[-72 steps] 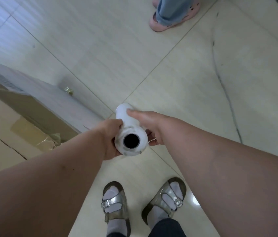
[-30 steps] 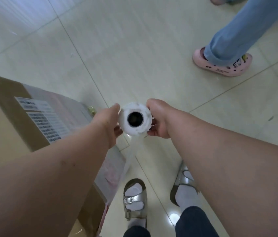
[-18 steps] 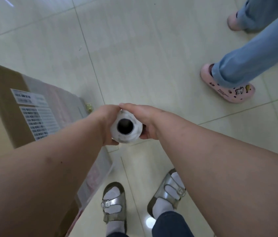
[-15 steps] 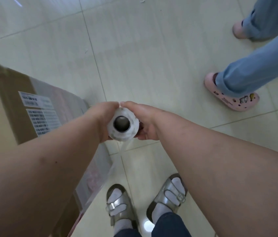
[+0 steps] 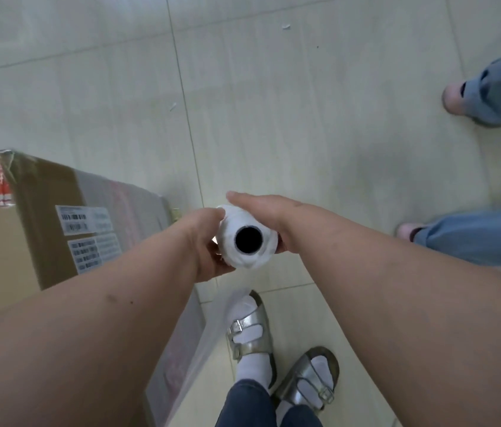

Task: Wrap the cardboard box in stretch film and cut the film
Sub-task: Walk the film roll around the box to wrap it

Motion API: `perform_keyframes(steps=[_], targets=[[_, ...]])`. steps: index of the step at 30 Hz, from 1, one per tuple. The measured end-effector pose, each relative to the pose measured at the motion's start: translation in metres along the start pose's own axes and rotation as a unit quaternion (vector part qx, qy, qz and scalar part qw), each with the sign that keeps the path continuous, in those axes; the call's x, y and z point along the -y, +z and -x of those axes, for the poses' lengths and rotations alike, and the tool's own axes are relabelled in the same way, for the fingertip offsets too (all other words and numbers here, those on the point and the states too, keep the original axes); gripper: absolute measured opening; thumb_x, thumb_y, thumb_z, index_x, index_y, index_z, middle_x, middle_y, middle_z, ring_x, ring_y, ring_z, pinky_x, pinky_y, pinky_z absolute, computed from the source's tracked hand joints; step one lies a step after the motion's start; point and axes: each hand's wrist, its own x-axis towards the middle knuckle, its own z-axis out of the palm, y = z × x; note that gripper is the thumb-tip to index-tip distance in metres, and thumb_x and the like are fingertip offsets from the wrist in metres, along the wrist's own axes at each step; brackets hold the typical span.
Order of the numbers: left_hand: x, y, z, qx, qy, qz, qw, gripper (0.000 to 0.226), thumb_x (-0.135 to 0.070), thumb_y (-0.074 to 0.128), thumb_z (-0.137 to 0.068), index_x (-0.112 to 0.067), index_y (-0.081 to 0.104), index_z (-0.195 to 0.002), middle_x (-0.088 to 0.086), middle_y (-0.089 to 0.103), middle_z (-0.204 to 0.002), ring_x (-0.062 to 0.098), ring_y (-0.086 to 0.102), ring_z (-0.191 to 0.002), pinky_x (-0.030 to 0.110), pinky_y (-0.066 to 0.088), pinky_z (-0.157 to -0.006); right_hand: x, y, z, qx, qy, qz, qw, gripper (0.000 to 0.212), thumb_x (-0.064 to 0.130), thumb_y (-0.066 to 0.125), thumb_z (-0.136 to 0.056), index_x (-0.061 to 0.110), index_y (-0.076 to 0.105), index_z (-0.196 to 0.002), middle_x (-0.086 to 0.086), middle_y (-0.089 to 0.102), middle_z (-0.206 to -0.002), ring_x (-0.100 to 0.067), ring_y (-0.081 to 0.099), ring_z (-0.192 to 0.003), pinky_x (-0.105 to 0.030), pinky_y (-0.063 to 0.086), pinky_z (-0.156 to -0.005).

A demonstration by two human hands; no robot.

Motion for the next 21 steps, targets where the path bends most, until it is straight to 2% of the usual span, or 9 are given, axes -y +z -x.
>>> perform_keyframes(steps=[2,5,7,10,12,14,17,19,21], targets=[[-0.016,-0.001,0.008,-0.025,0.014,-0.018,0.999,0.025,-0.03,0.053,-0.094,-0.012,0.063,-0.106,0.011,0.069,-0.096,0.027,0.069,-0.079,0.038,0.056,-0.066,0.011,0.0,-0.001,0.005,-0.001,-0.006,1.0,0.047,0.062,0.059,-0.083,0.02,0.065,-0.101,-0.003,0.072,-0.096,-0.022,0.069,-0.091,-0.033,0.054,-0.086],[-0.042,-0.008,0.025,-0.052,0.021,-0.037,0.998,0.021,-0.032,0.054,-0.094,-0.013,0.062,-0.099,0.007,0.068,-0.09,0.025,0.066,-0.078,0.039,0.056,-0.075,0.029,0.0,0.001,0.023,0.007,-0.041,0.999,0.031,0.05,0.059,-0.086,0.02,0.063,-0.09,0.0,0.066,-0.078,-0.019,0.064,-0.074,-0.027,0.051,-0.072],[-0.056,-0.013,0.033,-0.064,0.059,-0.047,0.995,0.02,-0.035,0.059,-0.093,-0.015,0.063,-0.095,0.005,0.069,-0.087,0.024,0.067,-0.077,0.038,0.056,-0.079,0.042,0.0,0.001,0.033,0.012,-0.035,0.999,0.025,0.044,0.053,-0.083,0.02,0.06,-0.087,-0.001,0.062,-0.078,-0.021,0.06,-0.072,-0.027,0.048,-0.071],[-0.074,-0.02,0.033,-0.101,0.146,-0.068,0.982,0.021,-0.037,0.067,-0.088,-0.016,0.063,-0.086,0.004,0.069,-0.088,0.023,0.067,-0.083,0.04,0.056,-0.086,0.059,-0.002,-0.003,0.035,0.02,-0.012,0.999,0.031,0.042,0.043,-0.078,0.018,0.059,-0.088,-0.006,0.063,-0.082,-0.026,0.059,-0.07,-0.031,0.044,-0.069],[-0.083,-0.025,0.027,-0.129,0.174,-0.048,0.975,0.021,-0.034,0.065,-0.089,-0.015,0.06,-0.082,0.003,0.067,-0.09,0.02,0.065,-0.085,0.04,0.054,-0.092,0.068,-0.006,-0.009,0.013,0.014,0.01,1.0,0.032,0.041,0.042,-0.078,0.014,0.057,-0.089,-0.009,0.062,-0.089,-0.027,0.057,-0.072,-0.034,0.043,-0.07],[-0.087,-0.031,0.018,-0.14,0.134,0.0,0.981,0.021,-0.029,0.059,-0.093,-0.014,0.057,-0.079,0.003,0.065,-0.092,0.018,0.062,-0.082,0.035,0.052,-0.093,0.079,-0.008,-0.016,-0.01,0.002,0.026,1.0,0.025,0.036,0.046,-0.08,0.014,0.054,-0.09,-0.011,0.059,-0.096,-0.028,0.054,-0.073,-0.034,0.045,-0.07],[-0.082,-0.034,0.01,-0.065,0.005,0.045,0.997,0.03,-0.043,0.05,-0.096,-0.016,0.062,-0.09,0.005,0.067,-0.094,0.022,0.061,-0.077,0.032,0.05,-0.073,0.096,-0.005,-0.022,-0.011,-0.002,0.057,0.998,0.016,0.028,0.048,-0.085,0.014,0.051,-0.091,-0.014,0.057,-0.095,-0.028,0.054,-0.073,-0.033,0.046,-0.069],[-0.078,-0.033,0.006,-0.001,-0.037,0.093,0.995,0.04,-0.049,0.045,-0.095,-0.015,0.065,-0.105,0.008,0.071,-0.097,0.025,0.065,-0.076,0.034,0.051,-0.065,0.104,-0.002,-0.023,0.007,0.004,0.086,0.996,0.022,0.033,0.047,-0.089,0.012,0.053,-0.091,-0.013,0.058,-0.087,-0.028,0.054,-0.076,-0.033,0.045,-0.07],[-0.081,-0.03,0.005,0.016,-0.035,0.111,0.993,0.041,-0.041,0.046,-0.095,-0.009,0.064,-0.113,0.01,0.072,-0.101,0.028,0.069,-0.083,0.038,0.053,-0.063,0.107,0.0,-0.025,0.024,0.004,0.115,0.993,0.032,0.044,0.049,-0.093,0.014,0.059,-0.096,-0.01,0.063,-0.093,-0.026,0.058,-0.084,-0.03,0.044,-0.07]])
